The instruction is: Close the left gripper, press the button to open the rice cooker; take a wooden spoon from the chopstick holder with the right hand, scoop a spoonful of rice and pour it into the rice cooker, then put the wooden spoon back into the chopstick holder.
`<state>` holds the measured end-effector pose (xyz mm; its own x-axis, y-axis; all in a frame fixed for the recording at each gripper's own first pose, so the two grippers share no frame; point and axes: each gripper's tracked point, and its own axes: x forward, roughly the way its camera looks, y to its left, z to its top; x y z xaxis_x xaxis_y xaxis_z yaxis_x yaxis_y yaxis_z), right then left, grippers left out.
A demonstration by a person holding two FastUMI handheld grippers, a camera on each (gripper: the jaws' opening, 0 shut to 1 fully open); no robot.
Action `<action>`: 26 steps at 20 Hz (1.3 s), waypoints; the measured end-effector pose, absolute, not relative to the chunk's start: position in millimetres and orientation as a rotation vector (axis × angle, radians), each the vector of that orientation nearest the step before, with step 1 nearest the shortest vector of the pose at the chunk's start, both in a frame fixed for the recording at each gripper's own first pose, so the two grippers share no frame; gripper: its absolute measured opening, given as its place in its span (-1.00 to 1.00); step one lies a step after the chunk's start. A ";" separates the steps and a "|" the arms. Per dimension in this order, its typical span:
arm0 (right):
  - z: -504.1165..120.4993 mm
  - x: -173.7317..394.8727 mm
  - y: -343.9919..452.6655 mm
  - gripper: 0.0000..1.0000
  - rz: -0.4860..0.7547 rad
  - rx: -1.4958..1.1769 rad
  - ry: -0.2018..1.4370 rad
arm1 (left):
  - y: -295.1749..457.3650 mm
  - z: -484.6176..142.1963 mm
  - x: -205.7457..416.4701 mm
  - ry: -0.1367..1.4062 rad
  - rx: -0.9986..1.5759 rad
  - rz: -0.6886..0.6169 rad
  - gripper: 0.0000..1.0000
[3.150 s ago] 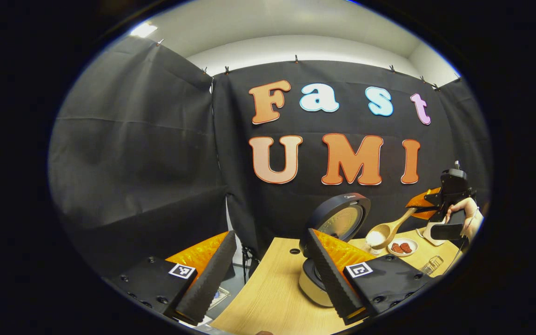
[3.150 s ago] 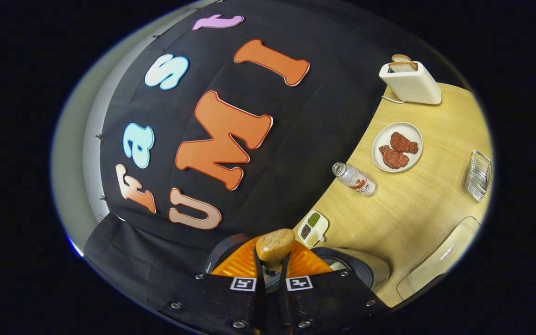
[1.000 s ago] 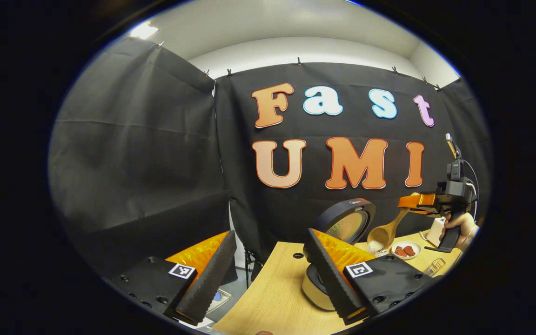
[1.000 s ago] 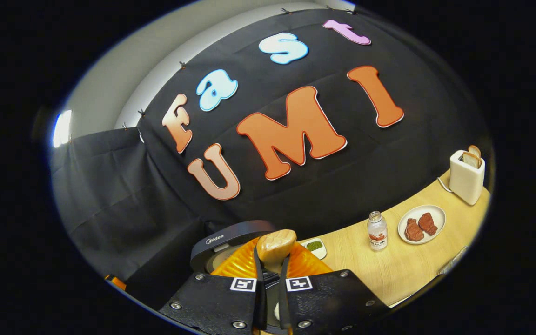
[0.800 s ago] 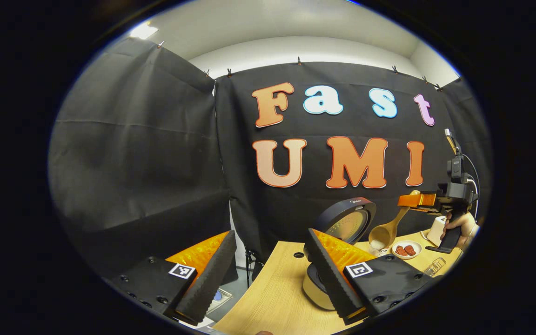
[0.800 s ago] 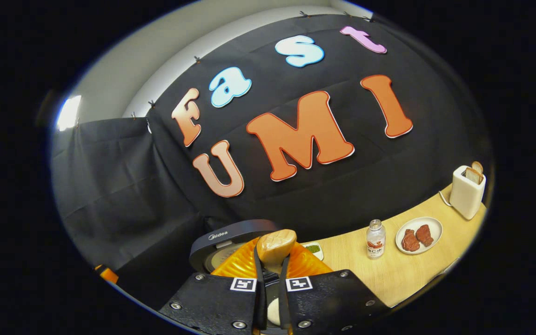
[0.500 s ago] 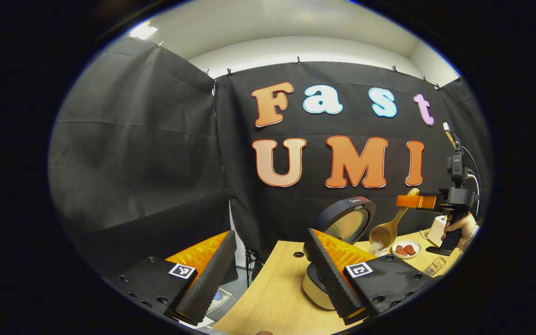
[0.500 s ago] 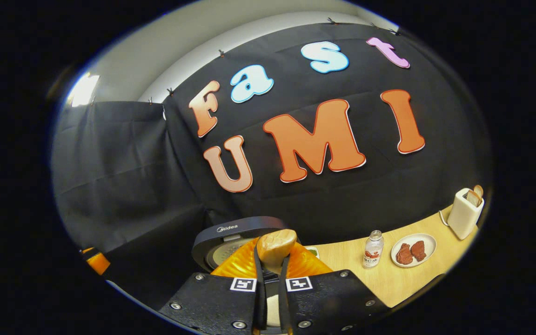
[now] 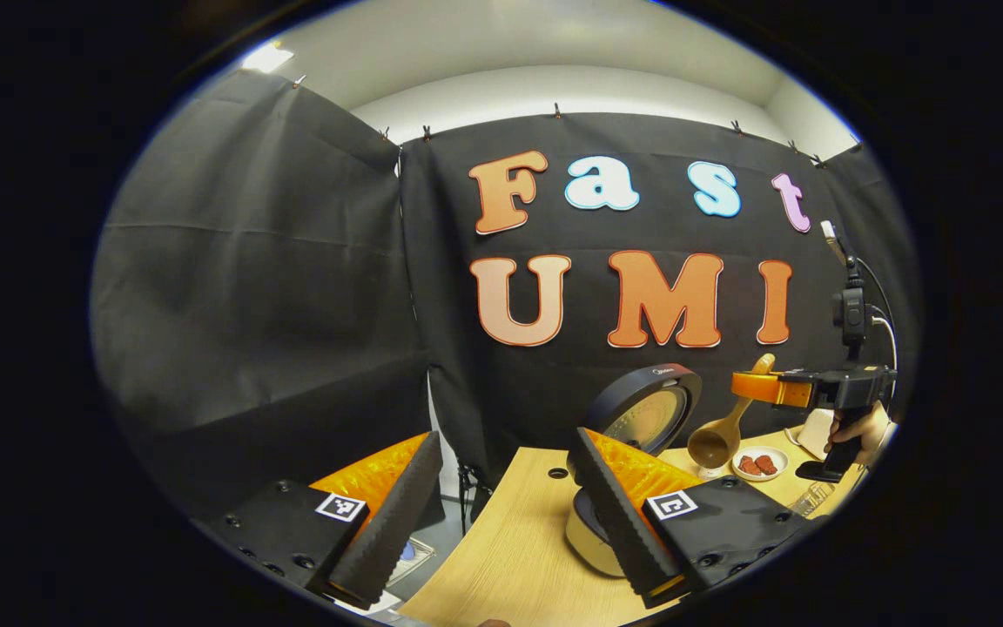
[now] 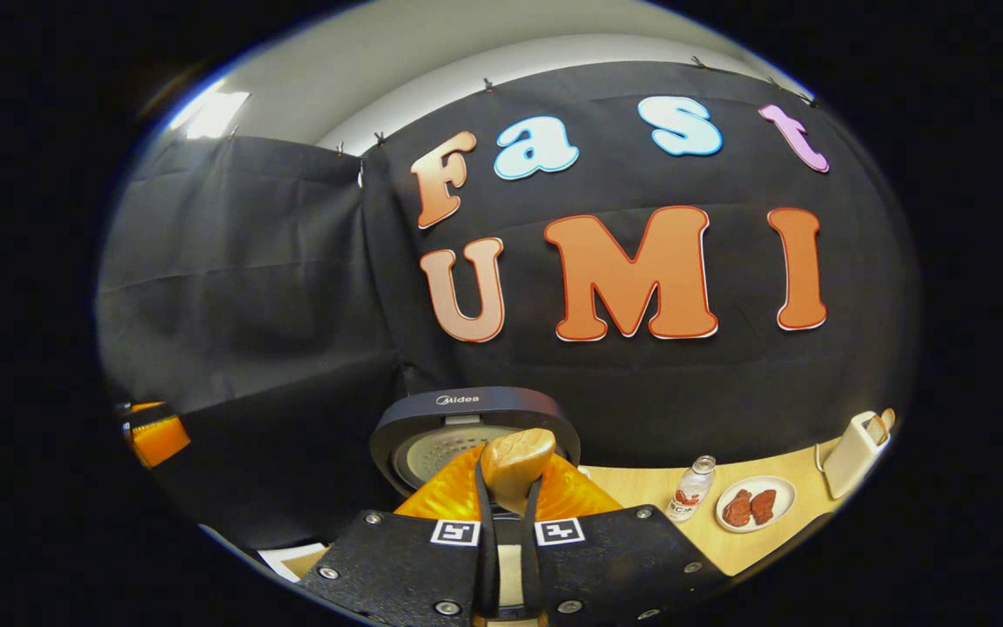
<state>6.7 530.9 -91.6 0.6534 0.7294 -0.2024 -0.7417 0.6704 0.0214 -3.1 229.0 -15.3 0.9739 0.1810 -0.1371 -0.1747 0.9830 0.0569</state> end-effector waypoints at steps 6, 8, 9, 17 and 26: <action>-96.7 5.9 526.4 -0.82 0.845 0.034 0.264 | 230.5 -11.7 -4.6 0.142 0.031 0.189 1.00; -89.9 10.6 515.3 -0.82 0.836 0.094 0.291 | 230.2 -11.2 -4.5 0.139 0.011 0.188 1.00; -86.1 14.7 507.9 -0.82 0.828 0.114 0.296 | 230.4 -10.1 -4.4 0.136 0.009 0.190 1.00; -63.5 45.1 401.4 -0.82 0.693 0.218 0.305 | 200.1 0.8 14.9 0.103 0.009 0.146 0.96; -75.6 74.4 256.6 -0.82 0.476 0.234 0.319 | 160.4 -4.4 33.3 0.082 0.006 0.091 0.96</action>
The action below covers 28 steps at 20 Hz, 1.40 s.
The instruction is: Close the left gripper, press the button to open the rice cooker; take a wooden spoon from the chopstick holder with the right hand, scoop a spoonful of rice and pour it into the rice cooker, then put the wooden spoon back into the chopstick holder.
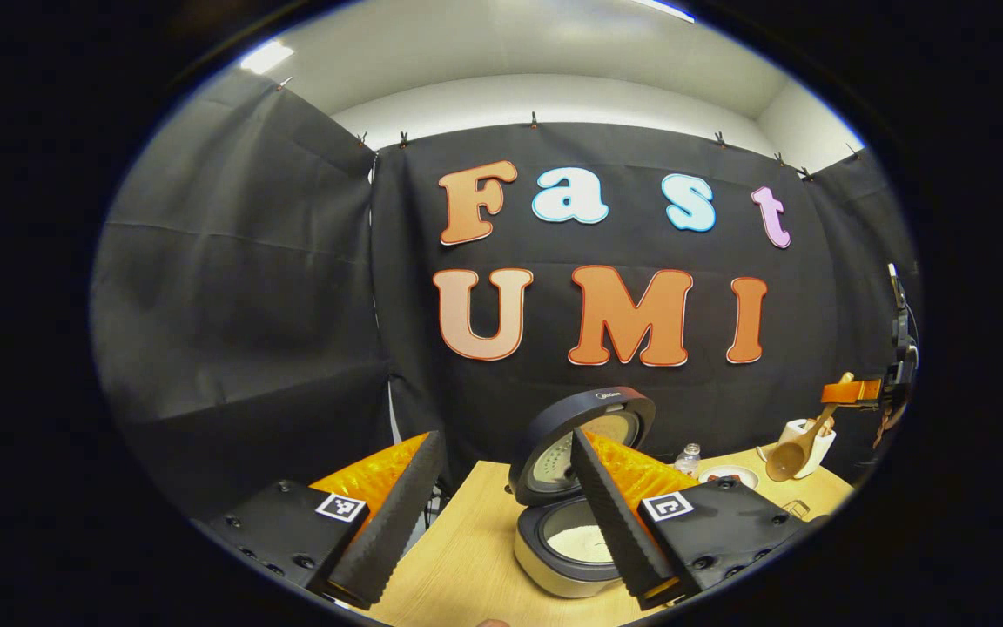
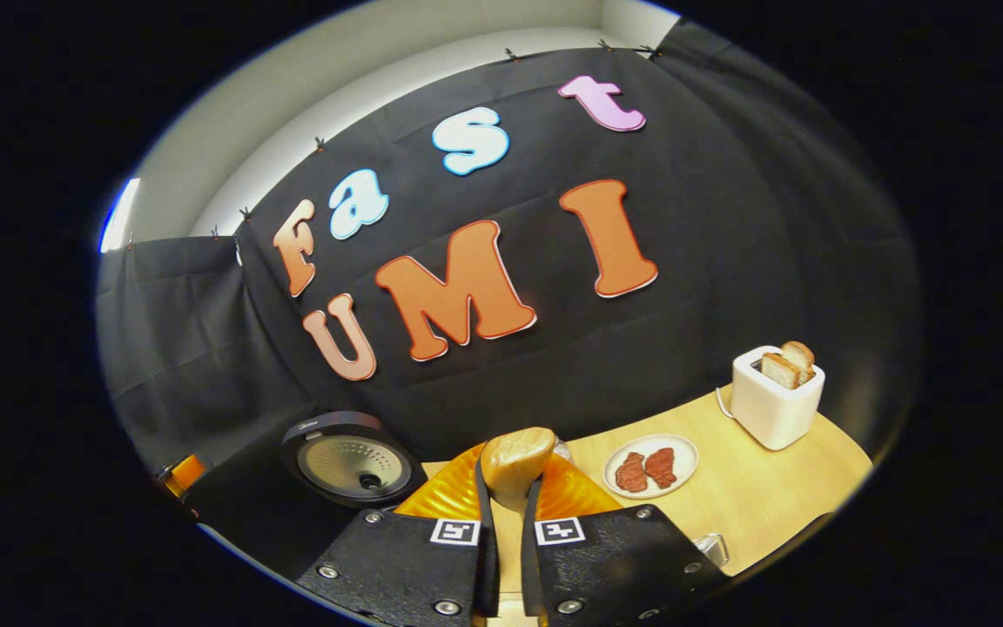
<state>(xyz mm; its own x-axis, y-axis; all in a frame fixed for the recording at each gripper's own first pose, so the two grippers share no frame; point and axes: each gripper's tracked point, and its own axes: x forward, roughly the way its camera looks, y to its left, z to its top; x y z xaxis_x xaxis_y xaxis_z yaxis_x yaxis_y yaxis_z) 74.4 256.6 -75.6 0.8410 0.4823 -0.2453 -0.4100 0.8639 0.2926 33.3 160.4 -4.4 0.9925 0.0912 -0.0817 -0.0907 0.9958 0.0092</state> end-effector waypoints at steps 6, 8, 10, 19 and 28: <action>-110.4 80.8 182.9 -0.82 0.359 0.240 0.363 | 147.8 -7.3 48.0 0.083 0.017 0.104 0.96; -124.6 80.8 162.7 -0.82 0.324 0.252 0.379 | 140.4 -3.4 52.0 0.076 0.013 0.099 0.95; -140.8 80.2 148.7 -0.82 0.302 0.258 0.399 | 133.6 -3.6 53.4 0.076 0.008 0.091 0.94; -221.1 87.4 109.3 -0.82 0.237 0.226 0.486 | 117.3 1.1 50.7 0.081 0.008 0.085 0.96; -281.7 93.2 106.1 -0.81 0.260 0.301 0.559 | 125.2 5.0 36.1 0.083 0.057 0.129 1.00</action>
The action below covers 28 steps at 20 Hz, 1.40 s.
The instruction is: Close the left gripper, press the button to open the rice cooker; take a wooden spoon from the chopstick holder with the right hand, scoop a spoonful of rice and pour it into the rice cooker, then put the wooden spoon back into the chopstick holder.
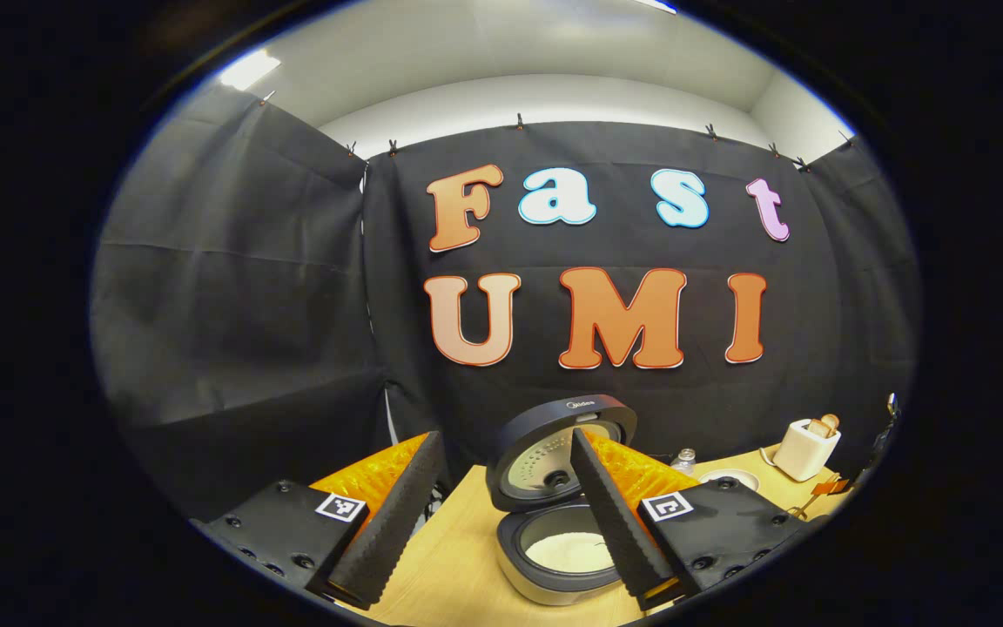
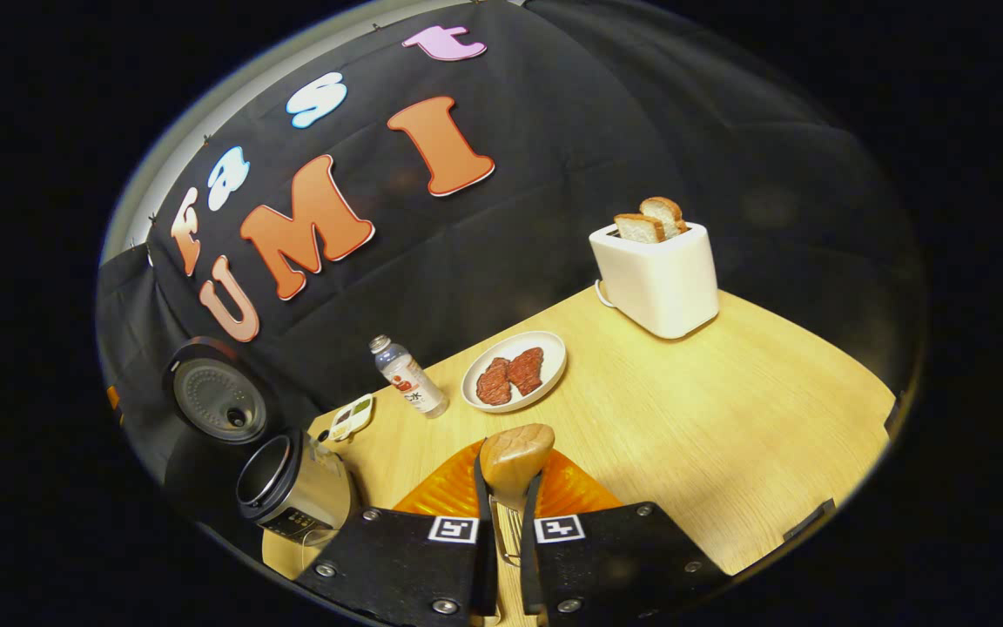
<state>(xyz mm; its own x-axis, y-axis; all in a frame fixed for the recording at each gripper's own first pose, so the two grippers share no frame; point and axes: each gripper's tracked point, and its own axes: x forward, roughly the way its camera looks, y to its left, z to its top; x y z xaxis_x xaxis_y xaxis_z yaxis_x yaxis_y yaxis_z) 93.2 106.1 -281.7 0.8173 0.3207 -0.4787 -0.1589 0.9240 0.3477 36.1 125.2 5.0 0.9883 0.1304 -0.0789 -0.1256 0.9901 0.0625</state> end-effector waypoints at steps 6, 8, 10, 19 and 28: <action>-282.6 97.7 67.1 -0.36 0.171 0.268 0.554 | 121.4 2.1 31.5 0.102 0.027 0.105 0.97; -274.2 95.2 54.9 -0.02 0.146 0.228 0.547 | 122.1 2.5 29.2 0.101 0.034 0.106 0.96; -261.4 94.2 42.8 0.43 0.111 0.187 0.540 | 118.0 4.8 28.7 0.096 0.035 0.090 0.96; -146.6 83.4 40.1 0.89 0.099 0.013 0.389 | 113.2 37.3 89.7 0.102 0.004 0.054 0.94; -106.6 70.6 71.3 0.89 0.161 -0.004 0.337 | 98.4 32.5 238.8 0.156 0.069 0.009 0.99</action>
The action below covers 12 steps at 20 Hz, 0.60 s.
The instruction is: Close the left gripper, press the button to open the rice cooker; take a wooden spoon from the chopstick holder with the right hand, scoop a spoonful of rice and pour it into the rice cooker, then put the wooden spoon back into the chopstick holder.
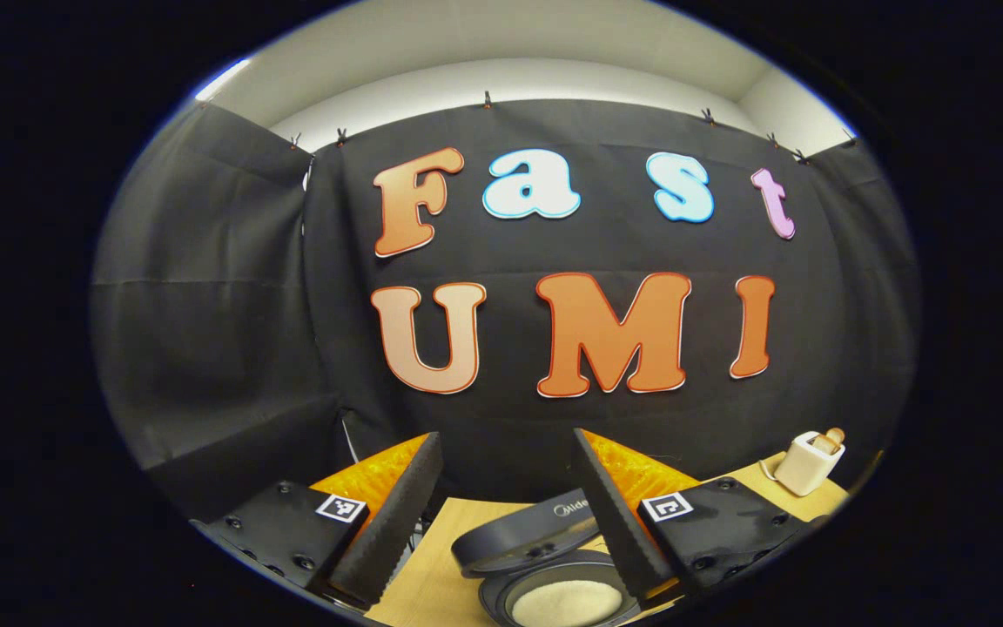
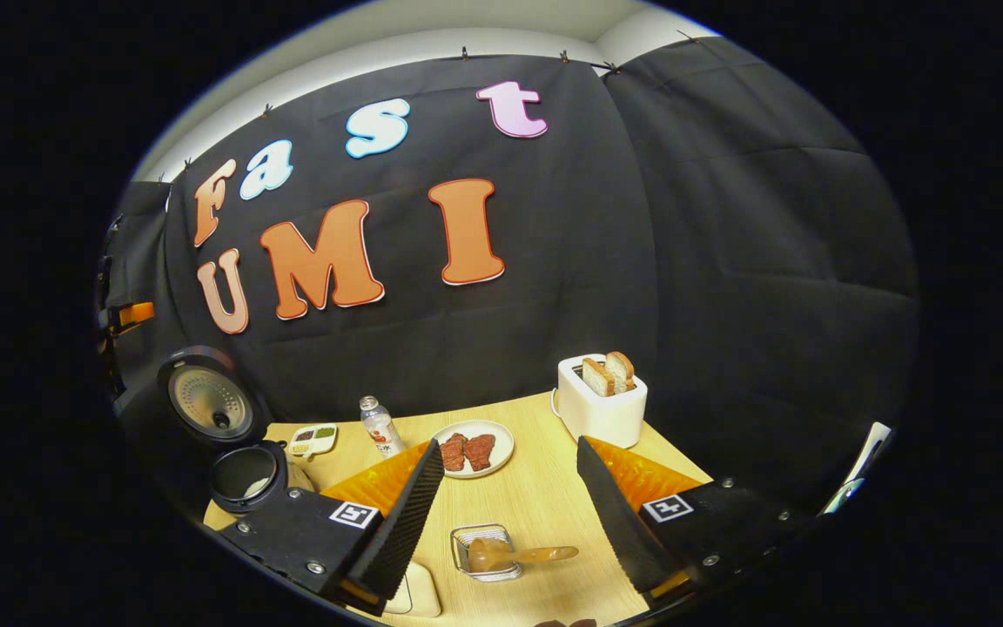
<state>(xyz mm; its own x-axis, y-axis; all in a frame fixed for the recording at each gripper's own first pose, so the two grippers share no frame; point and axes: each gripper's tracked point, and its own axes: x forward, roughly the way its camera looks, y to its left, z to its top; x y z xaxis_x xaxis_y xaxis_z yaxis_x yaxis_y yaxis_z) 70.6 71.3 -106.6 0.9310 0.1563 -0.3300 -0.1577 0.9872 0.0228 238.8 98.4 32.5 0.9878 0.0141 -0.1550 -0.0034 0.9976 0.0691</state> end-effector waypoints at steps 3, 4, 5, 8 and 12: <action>-106.7 69.5 78.2 0.89 0.167 0.006 0.343 | 90.8 -7.2 275.7 0.248 0.058 -0.012 0.99; -105.5 69.3 80.1 0.89 0.169 0.008 0.343 | 89.1 -20.9 283.1 0.285 0.051 -0.017 1.00; -105.0 69.6 81.3 0.89 0.172 0.011 0.342 | 88.8 -31.2 289.1 0.303 0.048 -0.017 0.99; -108.9 68.6 83.4 0.89 0.174 0.012 0.354 | 94.8 -51.8 296.7 0.340 0.042 0.002 1.00; -106.5 67.7 84.2 0.89 0.175 0.023 0.347 | 72.8 -63.4 286.3 0.332 0.041 -0.054 0.96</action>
<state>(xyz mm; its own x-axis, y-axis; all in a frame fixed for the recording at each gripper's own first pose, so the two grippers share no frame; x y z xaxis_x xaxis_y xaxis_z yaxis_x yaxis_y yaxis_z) 67.7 84.2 -106.5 0.9253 0.1745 -0.3366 -0.1665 0.9846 0.0528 286.3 72.8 -63.4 0.9439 -0.0460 -0.3270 0.0596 0.9977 0.0316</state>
